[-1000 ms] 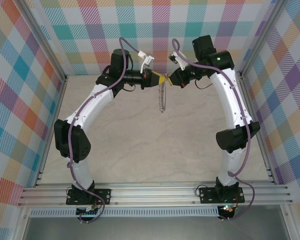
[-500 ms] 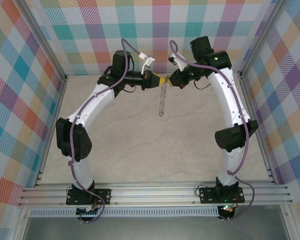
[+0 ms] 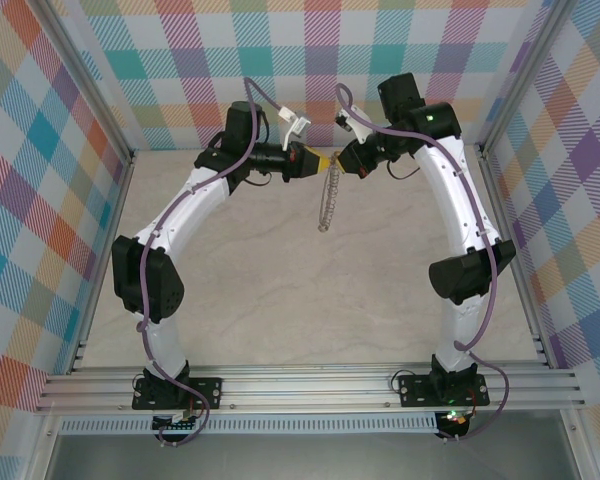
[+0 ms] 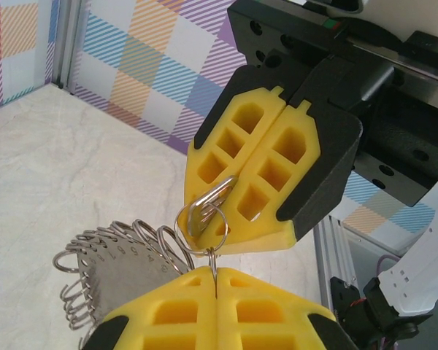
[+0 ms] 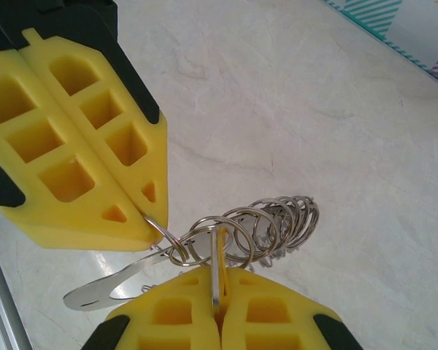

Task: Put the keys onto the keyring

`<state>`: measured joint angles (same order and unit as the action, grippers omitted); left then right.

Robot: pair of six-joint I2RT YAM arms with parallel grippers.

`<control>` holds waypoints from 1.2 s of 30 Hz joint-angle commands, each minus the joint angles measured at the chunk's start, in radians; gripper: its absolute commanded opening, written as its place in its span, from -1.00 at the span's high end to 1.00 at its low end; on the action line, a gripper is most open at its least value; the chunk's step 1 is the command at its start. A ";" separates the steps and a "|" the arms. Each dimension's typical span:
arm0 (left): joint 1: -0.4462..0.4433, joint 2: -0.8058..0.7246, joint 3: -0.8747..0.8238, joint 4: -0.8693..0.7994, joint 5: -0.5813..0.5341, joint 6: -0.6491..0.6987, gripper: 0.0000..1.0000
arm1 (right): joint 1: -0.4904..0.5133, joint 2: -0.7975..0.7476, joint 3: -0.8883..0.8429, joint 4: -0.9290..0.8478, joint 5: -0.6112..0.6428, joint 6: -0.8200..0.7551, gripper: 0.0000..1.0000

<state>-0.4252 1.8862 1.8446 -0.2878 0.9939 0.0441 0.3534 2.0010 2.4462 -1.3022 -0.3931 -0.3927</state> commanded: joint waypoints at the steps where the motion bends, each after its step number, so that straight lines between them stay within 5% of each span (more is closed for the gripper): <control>1: -0.014 -0.010 0.022 -0.088 0.072 0.033 1.00 | -0.029 -0.035 0.012 0.115 0.080 0.043 1.00; 4: -0.014 -0.010 0.016 -0.089 0.064 0.033 0.87 | -0.028 -0.033 0.009 0.128 0.074 0.058 1.00; 9: -0.007 -0.023 -0.009 -0.054 0.040 0.011 0.35 | -0.029 -0.026 0.000 0.137 0.071 0.068 1.00; 14: 0.014 -0.047 -0.062 0.051 0.024 -0.045 0.16 | -0.028 -0.022 -0.025 0.146 0.079 0.069 1.00; 24: 0.082 -0.154 -0.262 0.319 -0.111 -0.240 -0.10 | -0.029 0.023 -0.035 0.146 0.088 0.067 1.00; 36: 0.138 -0.311 -0.479 0.430 -0.367 -0.376 -0.25 | -0.030 0.105 -0.026 0.140 0.078 0.077 1.00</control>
<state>-0.3042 1.6207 1.4040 0.0746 0.7002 -0.2783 0.3202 2.0911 2.4130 -1.1893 -0.2962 -0.3286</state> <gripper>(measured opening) 0.625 0.064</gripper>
